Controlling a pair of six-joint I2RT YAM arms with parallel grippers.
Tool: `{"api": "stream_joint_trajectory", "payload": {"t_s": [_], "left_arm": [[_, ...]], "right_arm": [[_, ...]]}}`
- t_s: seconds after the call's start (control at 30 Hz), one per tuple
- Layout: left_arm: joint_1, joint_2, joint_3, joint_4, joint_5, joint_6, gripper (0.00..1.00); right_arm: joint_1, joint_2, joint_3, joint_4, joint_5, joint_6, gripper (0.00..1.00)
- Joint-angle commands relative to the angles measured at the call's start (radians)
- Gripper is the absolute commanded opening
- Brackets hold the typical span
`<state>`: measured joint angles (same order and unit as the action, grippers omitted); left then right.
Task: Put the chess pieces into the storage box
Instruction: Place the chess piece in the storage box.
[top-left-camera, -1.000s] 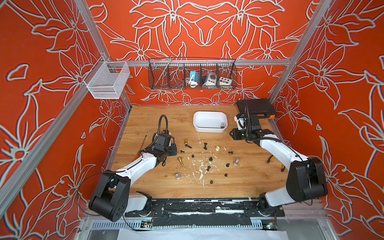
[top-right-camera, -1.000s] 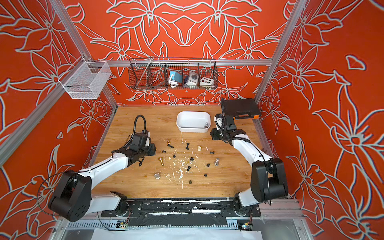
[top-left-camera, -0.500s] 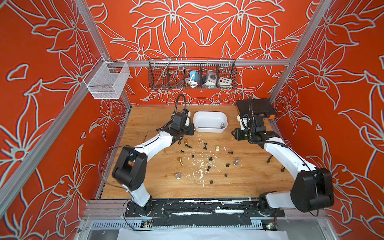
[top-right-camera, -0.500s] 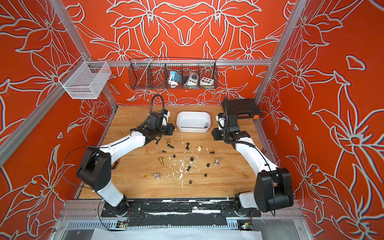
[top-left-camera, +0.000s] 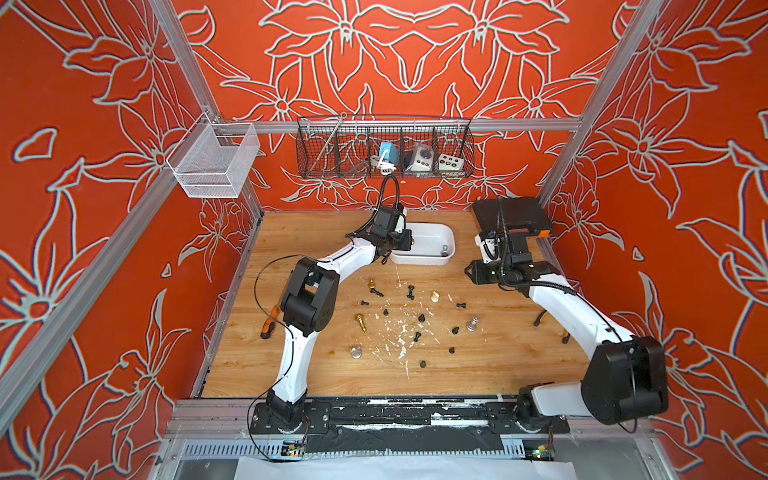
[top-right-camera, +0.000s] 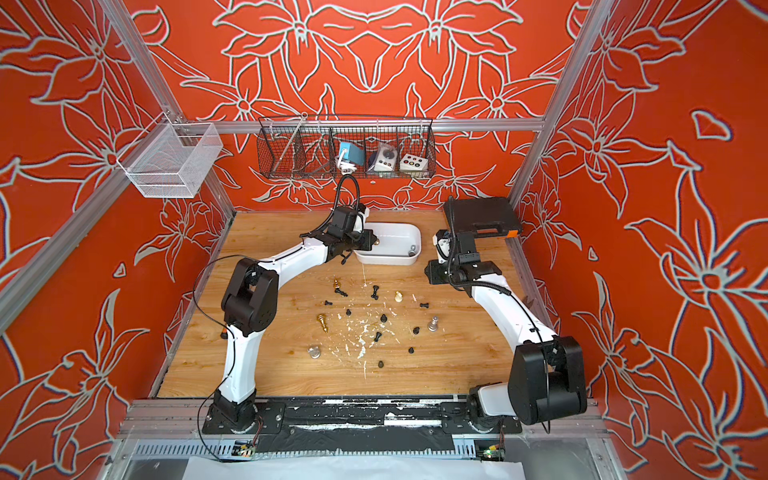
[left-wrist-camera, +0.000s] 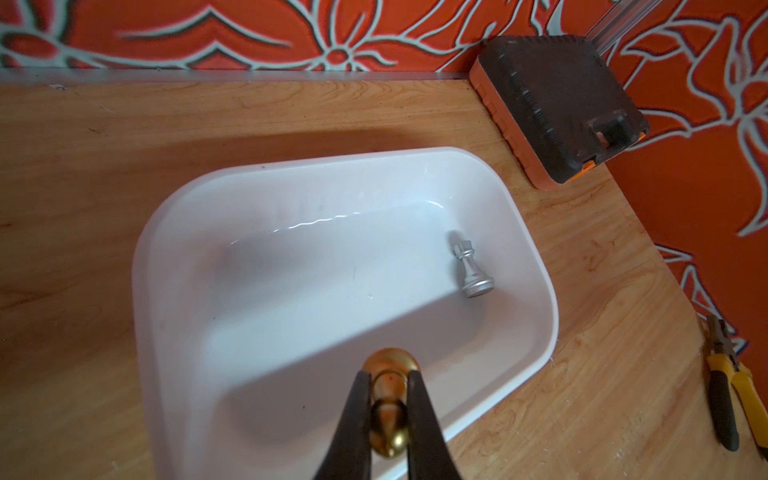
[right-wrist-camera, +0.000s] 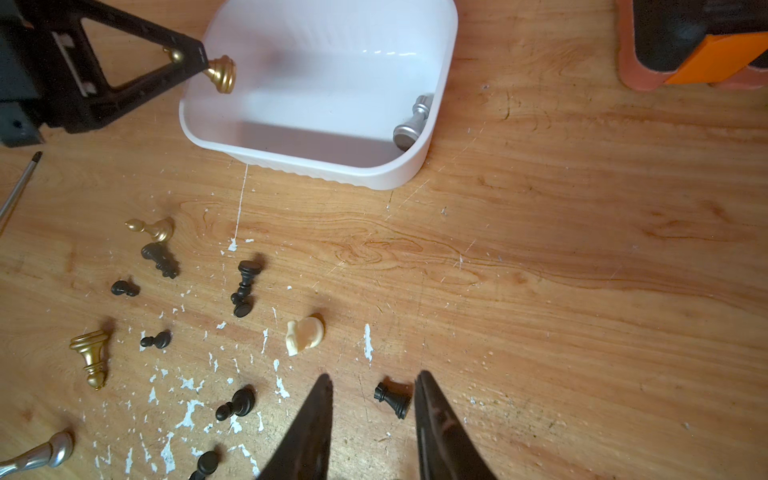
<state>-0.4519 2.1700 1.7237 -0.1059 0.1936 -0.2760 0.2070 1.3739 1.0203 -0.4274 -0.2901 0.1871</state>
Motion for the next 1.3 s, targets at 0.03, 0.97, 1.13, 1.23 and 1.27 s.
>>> {"api": "stream_joint_trajectory", "payload": {"t_s": [0.03, 0.97, 1.13, 1.23, 1.27], "left_arm": [[0.001, 0.036, 0.028, -0.02, 0.015, 0.024, 0.11], [0.074, -0.006, -0.049, -0.011, 0.031, 0.042, 0.29], [0.074, -0.037, -0.061, 0.0, 0.051, 0.042, 0.29], [0.074, -0.061, -0.06, 0.0, 0.057, 0.044, 0.3], [0.074, -0.07, -0.058, 0.002, 0.059, 0.046, 0.3]], "right_arm": [[-0.007, 0.008, 0.035, -0.027, -0.006, -0.021, 0.36], [-0.007, 0.016, 0.066, -0.04, -0.014, -0.013, 0.36], [-0.007, 0.016, 0.058, -0.035, -0.016, -0.012, 0.36], [-0.007, 0.018, 0.057, -0.034, -0.015, -0.012, 0.36], [-0.007, 0.019, 0.057, -0.034, -0.015, -0.012, 0.36]]}}
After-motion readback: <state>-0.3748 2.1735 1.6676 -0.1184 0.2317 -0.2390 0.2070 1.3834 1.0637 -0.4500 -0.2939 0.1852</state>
